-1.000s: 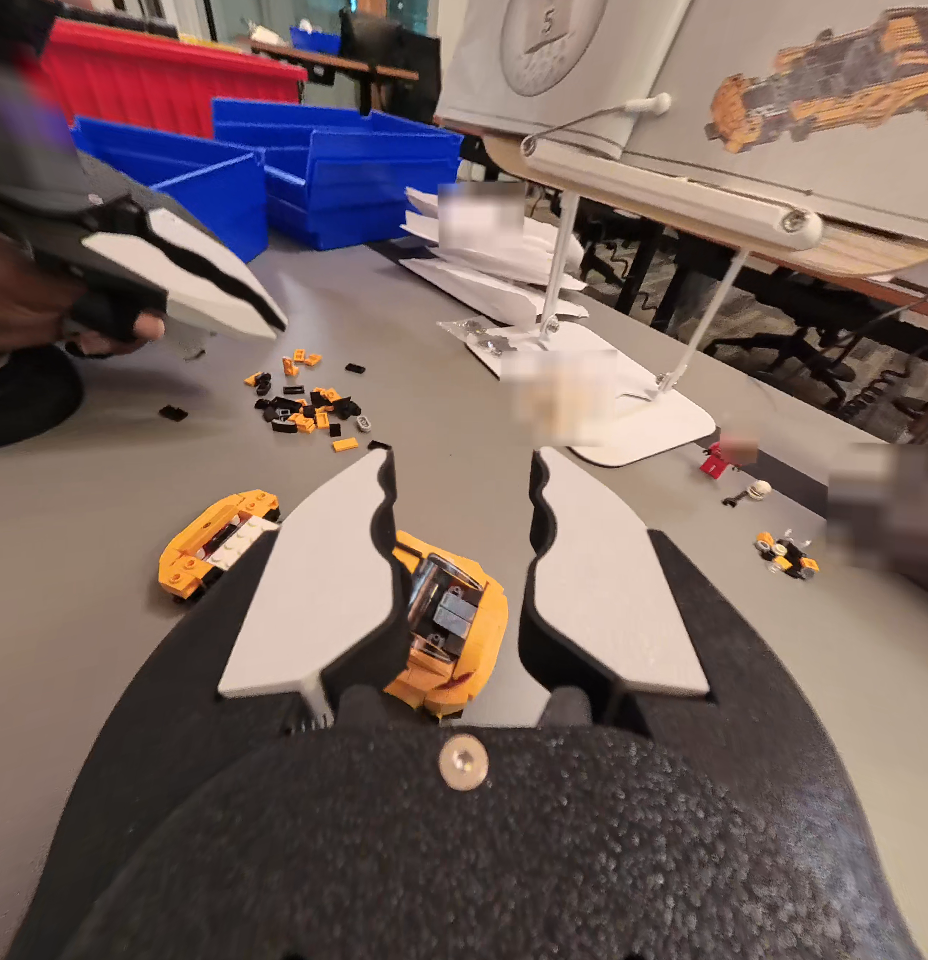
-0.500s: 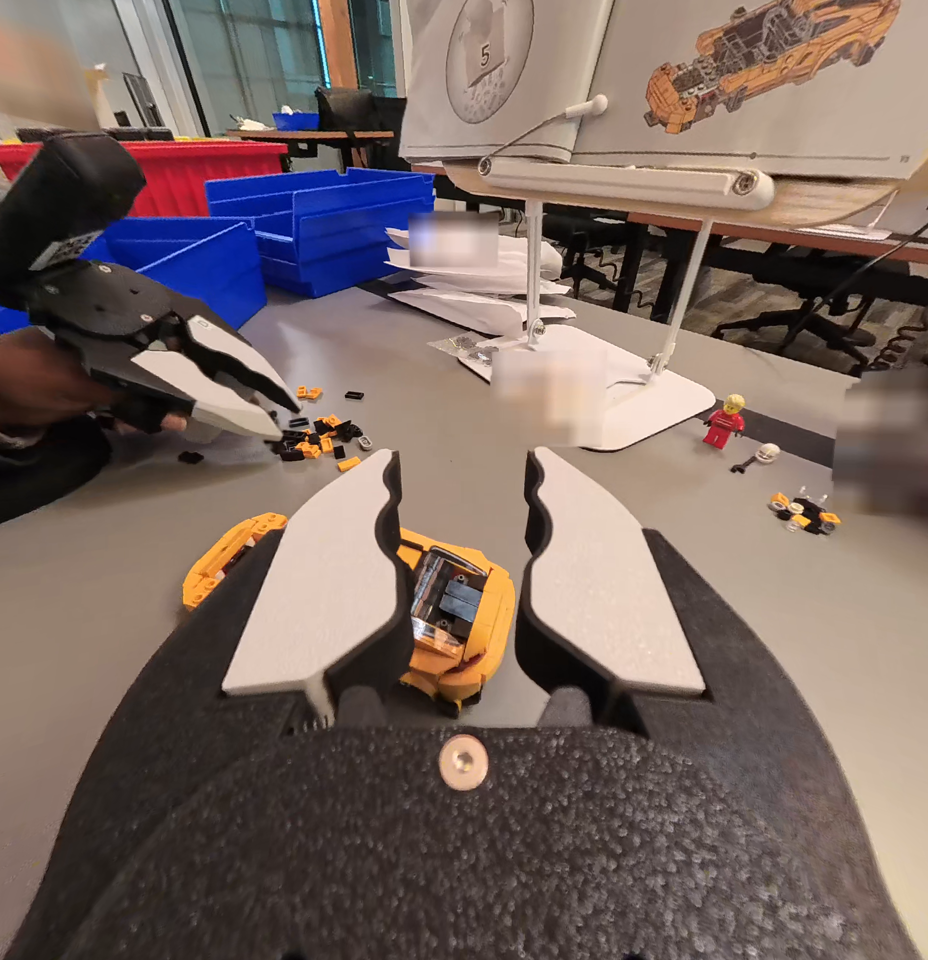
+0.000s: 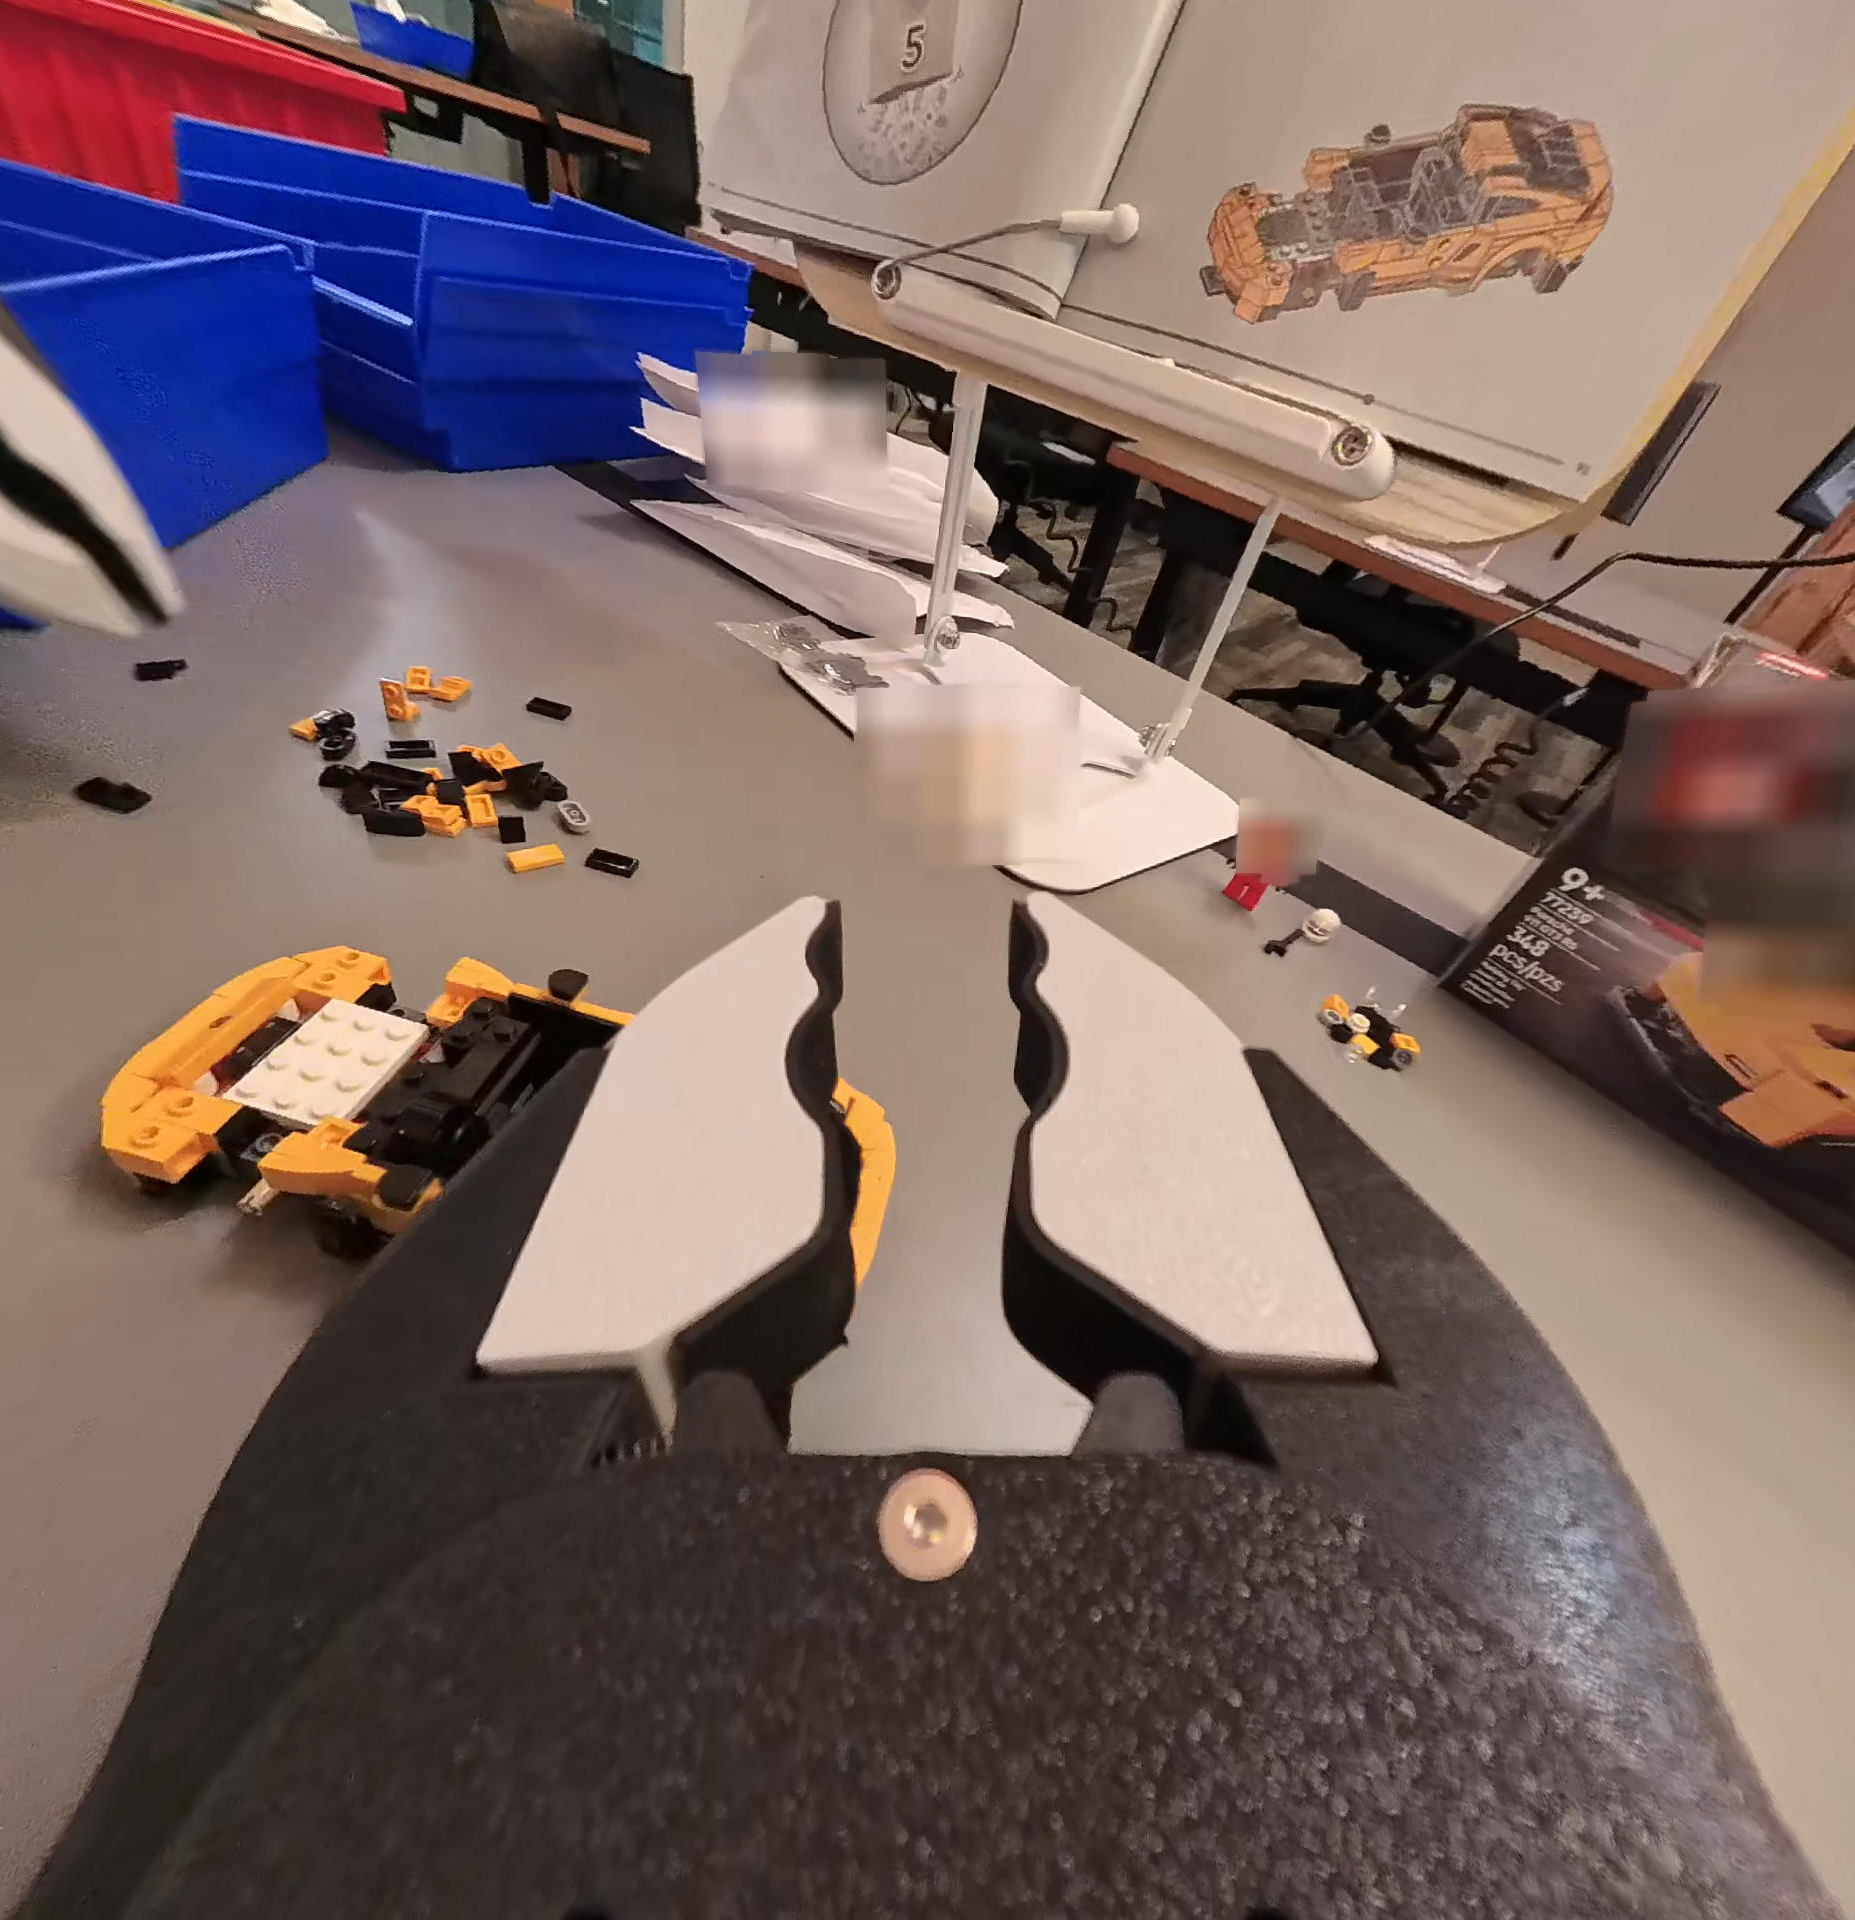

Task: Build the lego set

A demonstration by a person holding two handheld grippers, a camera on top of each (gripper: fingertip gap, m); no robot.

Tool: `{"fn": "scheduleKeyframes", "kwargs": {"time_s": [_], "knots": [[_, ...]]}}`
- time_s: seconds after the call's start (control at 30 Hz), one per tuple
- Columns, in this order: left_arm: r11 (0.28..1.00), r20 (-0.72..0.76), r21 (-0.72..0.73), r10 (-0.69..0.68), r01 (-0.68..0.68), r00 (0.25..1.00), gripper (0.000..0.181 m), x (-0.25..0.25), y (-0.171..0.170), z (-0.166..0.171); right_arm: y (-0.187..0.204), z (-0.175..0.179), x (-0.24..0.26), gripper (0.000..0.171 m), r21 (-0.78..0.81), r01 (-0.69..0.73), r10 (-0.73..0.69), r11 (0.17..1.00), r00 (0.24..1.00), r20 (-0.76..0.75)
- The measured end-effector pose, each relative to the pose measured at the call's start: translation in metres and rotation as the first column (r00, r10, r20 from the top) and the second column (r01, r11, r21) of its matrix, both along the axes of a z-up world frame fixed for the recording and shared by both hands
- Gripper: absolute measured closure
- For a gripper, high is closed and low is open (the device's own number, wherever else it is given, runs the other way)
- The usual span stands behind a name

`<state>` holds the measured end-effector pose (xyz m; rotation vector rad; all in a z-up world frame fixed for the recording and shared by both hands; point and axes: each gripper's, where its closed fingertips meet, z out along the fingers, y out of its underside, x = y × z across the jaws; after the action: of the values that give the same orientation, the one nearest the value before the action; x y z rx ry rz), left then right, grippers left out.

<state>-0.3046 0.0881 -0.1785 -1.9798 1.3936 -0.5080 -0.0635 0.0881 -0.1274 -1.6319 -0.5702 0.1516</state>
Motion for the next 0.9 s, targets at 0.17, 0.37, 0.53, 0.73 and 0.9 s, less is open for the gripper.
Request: {"fn": "scheduleKeyframes", "kwargs": {"time_s": [0.17,0.37,0.53,0.73,0.9], "knots": [[0.986,-0.222,-0.131,-0.132,0.105,0.966,0.166,-0.017,-0.026,-0.046,0.0,-0.005,-0.006,0.142,-0.021,-0.03,0.03,0.999,0.999,0.013],[0.99,-0.173,-0.119,-0.097,0.077,0.98,0.181,-0.002,-0.011,-0.051,-0.002,-0.004,-0.01,0.144,-0.025,-0.053,0.053,0.998,0.998,0.015],[1.0,-0.176,-0.006,-0.019,0.019,0.984,0.181,0.018,0.023,-0.05,-0.001,-0.006,-0.013,0.144,-0.04,-0.072,0.072,0.997,0.997,-0.007],[0.997,-0.057,0.078,-0.024,0.029,0.998,0.158,0.035,0.03,-0.028,-0.003,-0.002,-0.013,0.145,-0.037,-0.081,0.08,0.996,0.996,-0.031],[0.995,-0.099,0.077,-0.052,0.059,0.994,0.141,0.057,0.039,-0.027,-0.002,-0.004,-0.011,0.145,-0.048,-0.075,0.074,0.996,0.997,-0.03]]}}
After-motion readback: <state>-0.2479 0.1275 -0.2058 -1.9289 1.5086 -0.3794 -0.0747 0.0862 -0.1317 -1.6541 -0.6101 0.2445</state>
